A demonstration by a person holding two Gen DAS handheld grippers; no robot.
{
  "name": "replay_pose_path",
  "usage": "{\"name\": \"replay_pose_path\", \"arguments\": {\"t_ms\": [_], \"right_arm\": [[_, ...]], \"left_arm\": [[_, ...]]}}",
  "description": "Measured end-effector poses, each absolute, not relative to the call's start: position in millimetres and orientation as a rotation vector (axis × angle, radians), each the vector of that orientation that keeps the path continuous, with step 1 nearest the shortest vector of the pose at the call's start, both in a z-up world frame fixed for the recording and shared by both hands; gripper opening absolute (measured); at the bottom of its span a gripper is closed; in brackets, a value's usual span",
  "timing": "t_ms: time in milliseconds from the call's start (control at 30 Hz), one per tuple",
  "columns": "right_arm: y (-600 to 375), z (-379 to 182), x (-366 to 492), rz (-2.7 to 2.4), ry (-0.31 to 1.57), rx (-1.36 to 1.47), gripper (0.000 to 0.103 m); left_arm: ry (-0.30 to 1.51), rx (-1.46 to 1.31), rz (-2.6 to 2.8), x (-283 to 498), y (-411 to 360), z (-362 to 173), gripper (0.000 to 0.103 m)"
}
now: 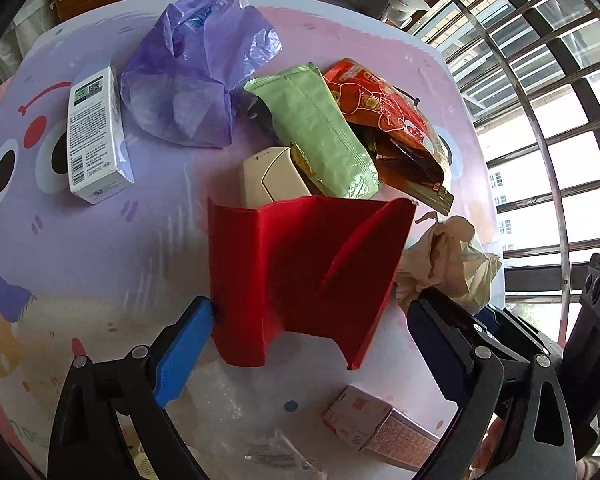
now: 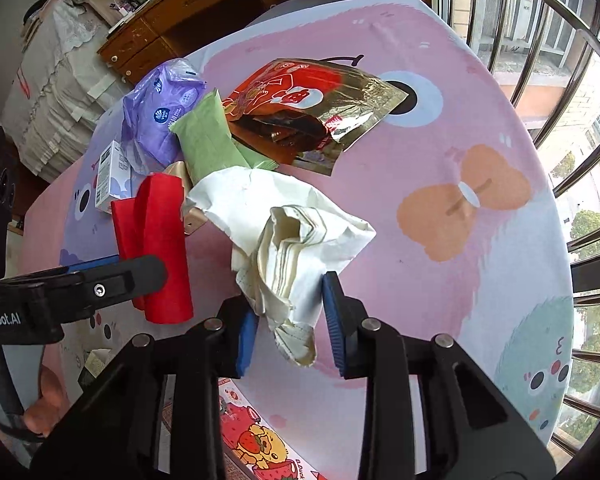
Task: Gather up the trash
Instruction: 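Grasp the white tissue with the right tool while the left tool approaches the red paper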
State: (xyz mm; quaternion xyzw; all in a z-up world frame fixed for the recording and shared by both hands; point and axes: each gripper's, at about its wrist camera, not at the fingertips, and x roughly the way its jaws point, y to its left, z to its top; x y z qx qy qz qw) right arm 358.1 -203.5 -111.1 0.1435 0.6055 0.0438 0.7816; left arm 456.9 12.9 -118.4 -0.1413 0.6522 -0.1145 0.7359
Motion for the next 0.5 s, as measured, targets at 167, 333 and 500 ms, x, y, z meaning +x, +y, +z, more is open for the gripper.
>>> {"name": "replay_pose_path", "arguments": {"t_ms": [167,333,500], "right_arm": [[-205.6,-111.3,356.1,0.103,1.307,0.318,0.027],[-203.3,-111.5,355.4,0.107,1.308,0.322,0.027],[-197.2,-110.1,352.5,0.107,1.299,0.301,0.027]], "left_arm": [[1.444,-0.319,-0.195,464.3,5.8,-131.9,0.098],[1.438,-0.253,-0.172,469.5,-7.8,-138.2,0.098],[1.426,-0.153,-0.166,473.7,-21.9,-138.7,0.098]]}}
